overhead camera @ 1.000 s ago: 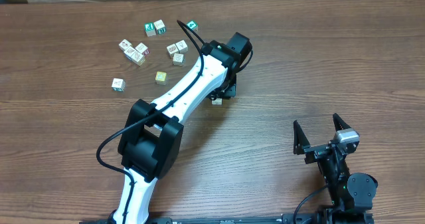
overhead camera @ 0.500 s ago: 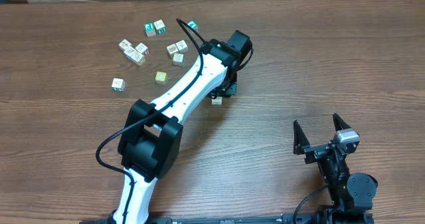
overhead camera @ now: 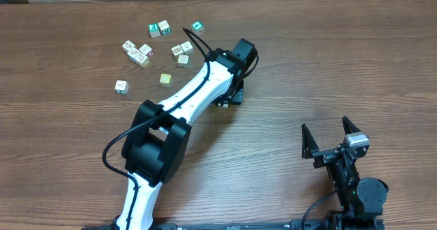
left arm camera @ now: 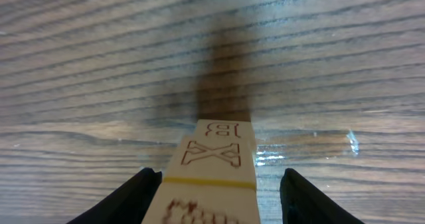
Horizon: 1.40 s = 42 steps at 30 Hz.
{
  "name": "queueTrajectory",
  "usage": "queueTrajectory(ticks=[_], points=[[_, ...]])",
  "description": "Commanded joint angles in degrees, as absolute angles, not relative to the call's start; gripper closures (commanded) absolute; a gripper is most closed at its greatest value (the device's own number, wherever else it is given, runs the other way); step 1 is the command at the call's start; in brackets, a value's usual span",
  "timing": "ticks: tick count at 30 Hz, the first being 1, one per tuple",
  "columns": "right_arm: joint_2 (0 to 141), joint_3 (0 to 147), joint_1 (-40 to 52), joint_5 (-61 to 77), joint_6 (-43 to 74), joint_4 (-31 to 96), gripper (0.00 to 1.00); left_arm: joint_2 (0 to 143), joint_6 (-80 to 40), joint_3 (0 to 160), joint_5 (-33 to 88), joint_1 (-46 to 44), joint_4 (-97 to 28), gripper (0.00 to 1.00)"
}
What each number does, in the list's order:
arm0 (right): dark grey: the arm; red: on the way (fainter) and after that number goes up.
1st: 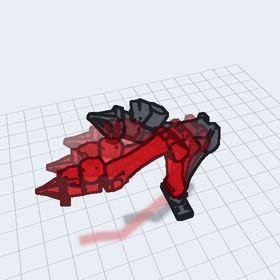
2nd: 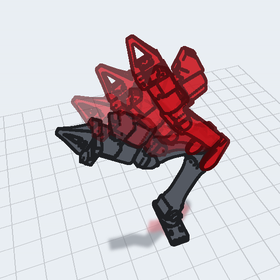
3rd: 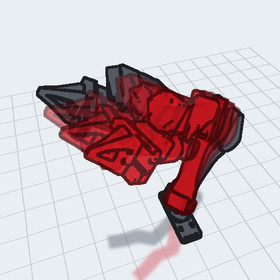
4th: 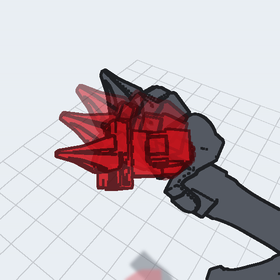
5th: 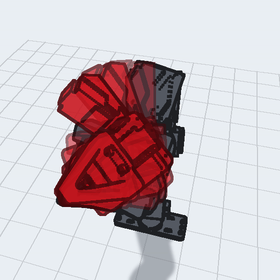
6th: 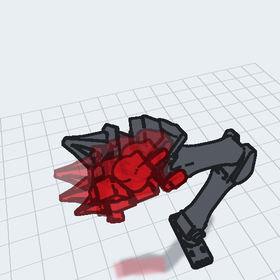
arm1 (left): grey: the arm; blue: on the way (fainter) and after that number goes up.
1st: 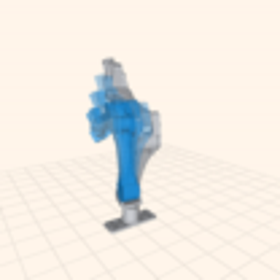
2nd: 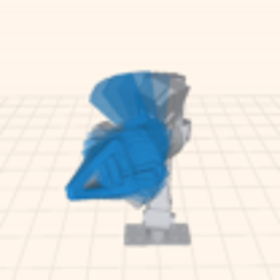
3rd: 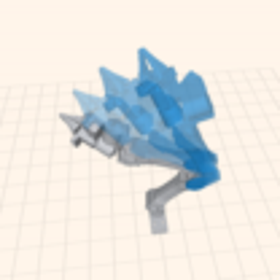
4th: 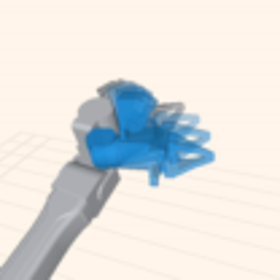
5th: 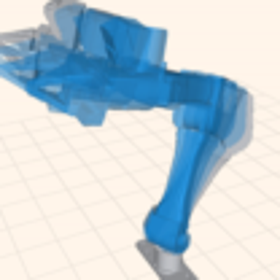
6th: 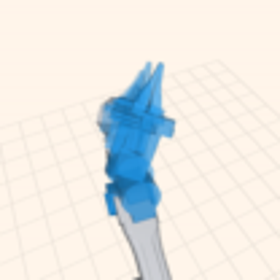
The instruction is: Form a tower
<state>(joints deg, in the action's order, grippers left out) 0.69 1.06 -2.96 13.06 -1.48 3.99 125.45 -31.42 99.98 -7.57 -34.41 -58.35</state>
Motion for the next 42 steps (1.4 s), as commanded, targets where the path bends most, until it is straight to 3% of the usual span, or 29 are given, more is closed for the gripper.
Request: queueTrajectory(ticks=[1,8,13,21,25,31,42], points=[[0.2,0.4,-2.7,12.5,-1.4,3.7,0.00,126.3,-31.7,98.3,-6.5,-34.7,-57.1,0.46],[0.2,0.5,-2.7,12.5,-1.4,3.7,0.00,126.3,-31.7,97.1,-6.5,-34.7,-54.2,0.50],[0.2,0.5,-2.7,12.5,-1.4,3.7,0.00,126.3,-31.2,96.7,-6.5,-34.6,-53.7,0.66],[0.2,0.5,-2.7,12.5,-1.4,3.7,0.00,126.2,-28.8,97.4,-6.3,-34.5,-54.7,0.74],[0.2,0.5,-2.7,12.5,-1.4,3.7,0.00,126.2,-28.7,97.7,-6.3,-34.5,-55.0,0.72],[0.2,0.5,-2.7,12.5,-1.4,3.7,0.00,126.2,-28.7,97.7,-6.3,-34.4,-55.0,0.55],[0.2,0.4,-2.7,12.5,-1.4,3.7,0.00,126.2,-28.5,101.8,-6.4,-34.4,-57.8,0.55]])
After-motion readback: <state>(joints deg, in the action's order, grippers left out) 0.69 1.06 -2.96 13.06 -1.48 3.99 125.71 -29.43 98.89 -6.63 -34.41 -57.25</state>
